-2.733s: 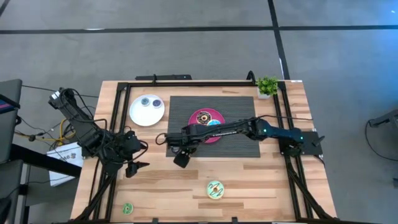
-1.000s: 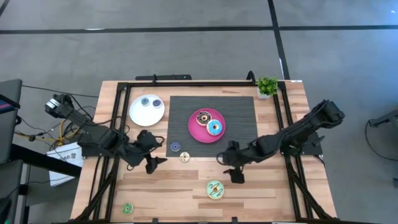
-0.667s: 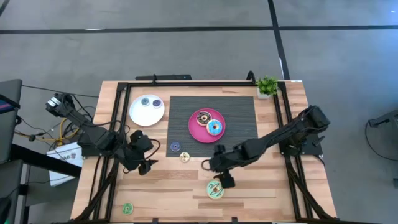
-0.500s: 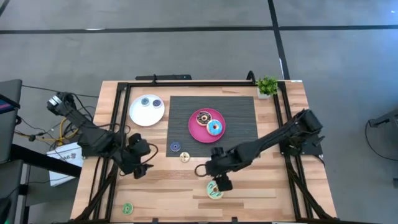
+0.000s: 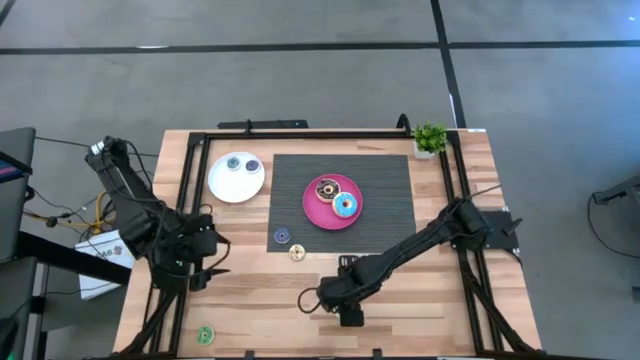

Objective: Pick & Place donuts
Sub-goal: Put the big light green donut on the pink plate

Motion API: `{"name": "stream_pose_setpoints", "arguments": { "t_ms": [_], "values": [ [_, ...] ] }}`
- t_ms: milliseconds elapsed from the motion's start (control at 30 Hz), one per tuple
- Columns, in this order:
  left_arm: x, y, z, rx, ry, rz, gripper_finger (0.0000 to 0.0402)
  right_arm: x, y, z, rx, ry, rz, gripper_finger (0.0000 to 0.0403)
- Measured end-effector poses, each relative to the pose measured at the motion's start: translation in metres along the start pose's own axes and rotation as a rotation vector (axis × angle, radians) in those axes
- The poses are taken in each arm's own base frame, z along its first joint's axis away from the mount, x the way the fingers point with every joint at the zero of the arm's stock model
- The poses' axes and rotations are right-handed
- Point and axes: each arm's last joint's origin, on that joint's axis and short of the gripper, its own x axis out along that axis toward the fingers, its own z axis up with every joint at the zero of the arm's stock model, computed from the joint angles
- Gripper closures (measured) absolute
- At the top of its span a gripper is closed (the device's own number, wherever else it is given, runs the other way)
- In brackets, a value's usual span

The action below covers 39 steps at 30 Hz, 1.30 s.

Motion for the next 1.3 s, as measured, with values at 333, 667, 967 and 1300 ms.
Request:
{"name": "stream_pose_setpoints", "arguments": {
  "t_ms": [333, 667, 967, 1300],
  "values": [
    [-0.006, 0.004, 0.001, -0.011, -0.020, -0.015, 0.0052, 0.032, 0.001, -0.005, 0.075, 0.086, -0.066, 0.0137],
    [-0.006, 0.004, 0.001, -0.014, -0.017, -0.020, 0.0052, 0.036, -0.002, -0.003, 0.131, 0.074, -0.077, 0.0217],
    [-0.006, 0.004, 0.001, -0.014, -0.010, -0.027, 0.0052, -0.004, -0.018, 0.008, 0.217, -0.022, -0.005, 0.0312],
    [-0.005, 0.004, 0.001, -0.005, -0.018, -0.020, 0.0052, -0.094, -0.103, 0.035, 0.438, -0.398, -0.023, 0.0330]
  ]
}}
